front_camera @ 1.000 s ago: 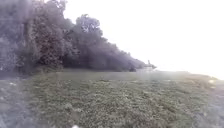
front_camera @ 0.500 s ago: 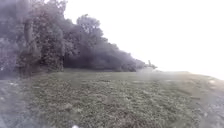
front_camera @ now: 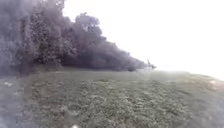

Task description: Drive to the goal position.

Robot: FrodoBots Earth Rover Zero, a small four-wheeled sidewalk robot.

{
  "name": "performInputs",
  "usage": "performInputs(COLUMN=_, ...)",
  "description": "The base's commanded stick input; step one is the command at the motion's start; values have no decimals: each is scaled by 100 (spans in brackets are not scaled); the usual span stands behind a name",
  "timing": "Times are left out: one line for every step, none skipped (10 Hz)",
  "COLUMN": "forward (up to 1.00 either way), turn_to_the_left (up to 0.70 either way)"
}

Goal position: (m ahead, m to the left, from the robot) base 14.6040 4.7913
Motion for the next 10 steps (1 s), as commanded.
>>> performInputs(forward=60, turn_to_the_left=-15)
performInputs(forward=60, turn_to_the_left=-15)
performInputs(forward=60, turn_to_the_left=-15)
performInputs(forward=60, turn_to_the_left=-15)
performInputs(forward=60, turn_to_the_left=-15)
performInputs(forward=60, turn_to_the_left=-15)
performInputs(forward=60, turn_to_the_left=-2)
performInputs(forward=60, turn_to_the_left=-1)
performInputs(forward=60, turn_to_the_left=0)
performInputs(forward=60, turn_to_the_left=0)
